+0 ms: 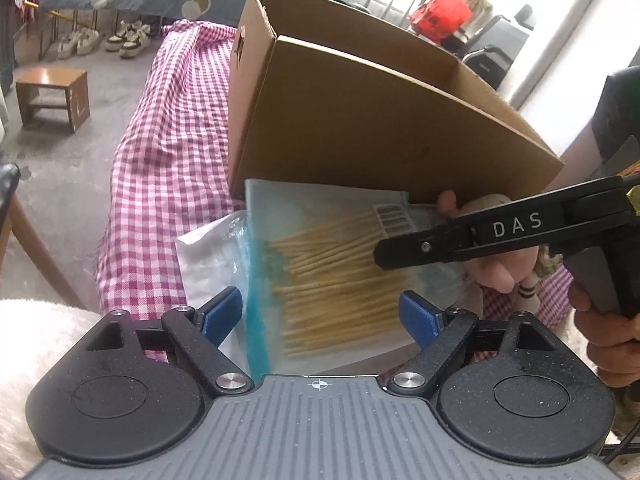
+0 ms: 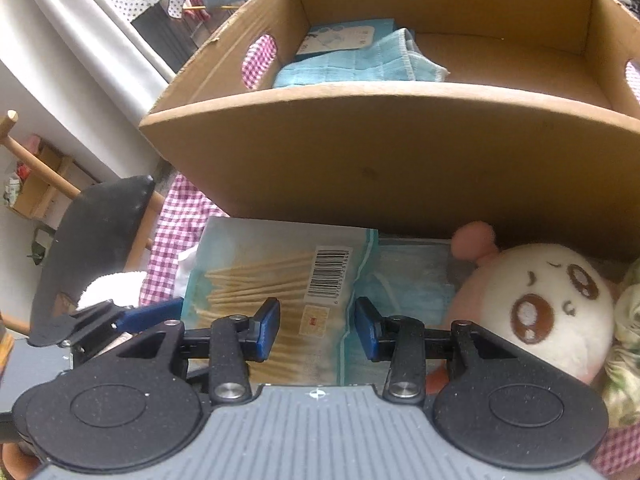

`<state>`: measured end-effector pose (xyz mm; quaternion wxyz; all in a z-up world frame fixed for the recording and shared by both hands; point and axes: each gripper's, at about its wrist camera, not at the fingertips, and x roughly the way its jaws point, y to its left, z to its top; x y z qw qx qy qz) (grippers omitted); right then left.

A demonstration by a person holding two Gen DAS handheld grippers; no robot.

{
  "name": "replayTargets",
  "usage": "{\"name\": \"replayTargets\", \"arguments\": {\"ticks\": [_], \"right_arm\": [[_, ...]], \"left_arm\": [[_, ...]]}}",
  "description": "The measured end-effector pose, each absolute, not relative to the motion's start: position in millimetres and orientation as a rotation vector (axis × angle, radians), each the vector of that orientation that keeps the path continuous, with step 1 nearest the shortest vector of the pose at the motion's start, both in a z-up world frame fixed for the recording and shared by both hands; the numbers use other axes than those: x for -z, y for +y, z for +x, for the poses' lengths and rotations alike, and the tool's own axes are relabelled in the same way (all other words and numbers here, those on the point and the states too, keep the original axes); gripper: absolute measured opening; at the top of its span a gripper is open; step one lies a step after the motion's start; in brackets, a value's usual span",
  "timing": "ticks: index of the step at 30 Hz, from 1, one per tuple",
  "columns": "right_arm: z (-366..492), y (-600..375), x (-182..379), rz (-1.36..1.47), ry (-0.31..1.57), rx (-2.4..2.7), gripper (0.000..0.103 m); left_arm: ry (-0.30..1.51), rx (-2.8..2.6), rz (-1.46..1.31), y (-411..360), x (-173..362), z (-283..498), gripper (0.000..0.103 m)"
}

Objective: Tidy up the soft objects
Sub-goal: 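Grasp the bamboo-stick package with the barcode from the stack with the right gripper, then lift the bamboo-stick package and carry it into the cardboard box with the right gripper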

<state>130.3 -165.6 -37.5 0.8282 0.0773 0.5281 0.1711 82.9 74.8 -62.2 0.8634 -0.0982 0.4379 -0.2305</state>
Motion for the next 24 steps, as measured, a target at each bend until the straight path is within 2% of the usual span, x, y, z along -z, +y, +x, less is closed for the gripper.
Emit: {"name": "replayTargets", "arguments": {"ticks": [11,19,22,24], "right_arm": [[131.4,-181.6,38.4,0.357,1.090,-0.440,0.045],[134.6,-200.1,43.0,0.470,1.061,-0.440,0.039],[135.8,-201.4,49.3,0.509,1.077,-0.446,0.031],[136.0,-199.9,52.9,0.522,1.081,-0.452,0.030]], "left_arm": [[0.840,0.496,-0.274,82.5,48.1,77.8,0.077],[0.824,0.506,-0.335,90.3,45.2,82.5,0.047],[0.863,0.535,-0.417,96.5,53.4,88.0,0.034],[0.885,0.554,-0.466,98.1,58.1,89.8,0.029]]}}
